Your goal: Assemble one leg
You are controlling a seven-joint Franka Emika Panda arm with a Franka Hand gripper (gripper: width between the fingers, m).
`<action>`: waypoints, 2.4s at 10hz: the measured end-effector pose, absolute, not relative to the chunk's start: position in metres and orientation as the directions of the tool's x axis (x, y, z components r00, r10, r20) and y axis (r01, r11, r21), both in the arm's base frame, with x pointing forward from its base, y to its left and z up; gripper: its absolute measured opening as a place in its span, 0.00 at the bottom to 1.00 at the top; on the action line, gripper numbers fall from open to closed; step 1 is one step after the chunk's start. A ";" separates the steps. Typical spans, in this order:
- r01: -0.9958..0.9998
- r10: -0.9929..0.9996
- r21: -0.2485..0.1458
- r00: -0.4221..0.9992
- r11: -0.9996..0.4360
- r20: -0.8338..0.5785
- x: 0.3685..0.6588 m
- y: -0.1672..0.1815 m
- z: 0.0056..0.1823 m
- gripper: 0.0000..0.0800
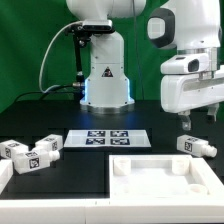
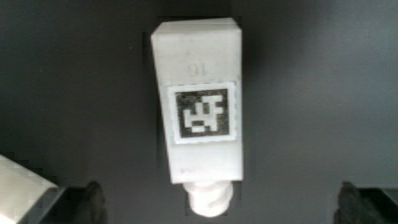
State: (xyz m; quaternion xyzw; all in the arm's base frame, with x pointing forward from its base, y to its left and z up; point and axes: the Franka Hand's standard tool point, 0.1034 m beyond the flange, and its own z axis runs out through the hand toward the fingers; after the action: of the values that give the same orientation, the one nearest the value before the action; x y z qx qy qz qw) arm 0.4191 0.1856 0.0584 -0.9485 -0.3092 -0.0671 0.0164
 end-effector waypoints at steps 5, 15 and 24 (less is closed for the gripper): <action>0.634 0.625 0.007 0.760 -0.773 0.177 0.406 0.187 0.008 0.81; 0.718 0.717 0.039 0.688 -0.695 0.113 0.416 0.136 0.047 0.35; 0.689 0.688 0.040 0.716 -0.724 0.116 0.421 0.092 0.042 0.36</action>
Offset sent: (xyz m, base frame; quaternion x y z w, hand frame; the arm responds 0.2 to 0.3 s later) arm -0.0032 0.0107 -0.0472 -0.0243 0.0341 -0.0330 0.9986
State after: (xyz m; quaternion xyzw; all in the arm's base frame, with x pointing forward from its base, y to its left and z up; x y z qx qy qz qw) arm 0.4209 0.0916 0.0415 -0.9264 -0.3715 -0.0613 0.0028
